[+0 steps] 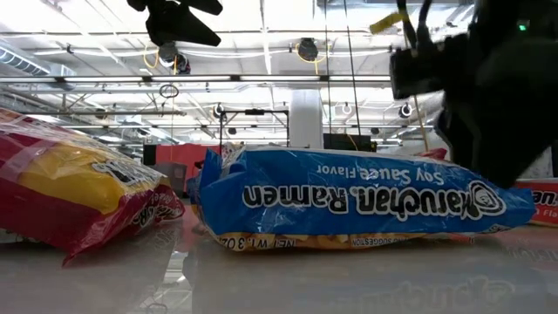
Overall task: Sort Maruchan noodles
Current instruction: Put the right orange noodle pack into the black bin
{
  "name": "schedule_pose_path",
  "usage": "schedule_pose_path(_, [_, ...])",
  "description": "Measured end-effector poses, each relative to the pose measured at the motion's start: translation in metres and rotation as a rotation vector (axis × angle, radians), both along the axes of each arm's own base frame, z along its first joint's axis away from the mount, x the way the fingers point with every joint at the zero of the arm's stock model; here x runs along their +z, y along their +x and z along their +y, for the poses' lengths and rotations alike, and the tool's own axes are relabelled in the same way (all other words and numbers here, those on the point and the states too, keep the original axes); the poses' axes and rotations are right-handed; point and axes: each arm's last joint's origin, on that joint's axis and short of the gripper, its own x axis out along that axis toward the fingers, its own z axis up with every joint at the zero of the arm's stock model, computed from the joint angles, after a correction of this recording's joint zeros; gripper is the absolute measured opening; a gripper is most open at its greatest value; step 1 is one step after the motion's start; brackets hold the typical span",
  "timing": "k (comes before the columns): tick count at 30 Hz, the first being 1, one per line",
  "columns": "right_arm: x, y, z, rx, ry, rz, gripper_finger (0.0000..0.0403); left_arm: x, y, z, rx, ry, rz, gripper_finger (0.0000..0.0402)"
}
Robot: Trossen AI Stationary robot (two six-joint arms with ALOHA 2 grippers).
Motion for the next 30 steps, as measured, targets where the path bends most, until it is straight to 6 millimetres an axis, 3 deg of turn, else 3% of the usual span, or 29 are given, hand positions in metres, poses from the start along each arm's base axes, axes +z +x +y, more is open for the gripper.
schedule_pose_path(6, [-0.011,0.0,0.0,-0.016,-0.001,0.057,0.0228,0.0,0.0,0.0,0.001,-0.001,0.0,0.0291])
schedule_pose_path(10, [-0.011,0.001,0.0,-0.002,-0.003,0.057,0.0194,0.0,0.0,0.0,0.001,-0.003,-0.001,0.0291])
schedule_pose_path(21, [-0.011,-0.003,-0.004,0.006,-0.087,0.071,0.001,0.0,0.0,0.0,0.001,-0.002,0.0,0.0291])
schedule_pose_path(26, [-0.004,-0.003,-0.009,-0.018,-0.155,0.013,0.001,0.0,0.0,0.0,0.0,-0.001,0.0,0.0291])
schedule_pose_path(30, [0.019,-0.001,-0.011,-0.031,-0.198,-0.151,0.0002,0.0,0.0,0.0,-0.003,0.003,-0.003,0.0291])
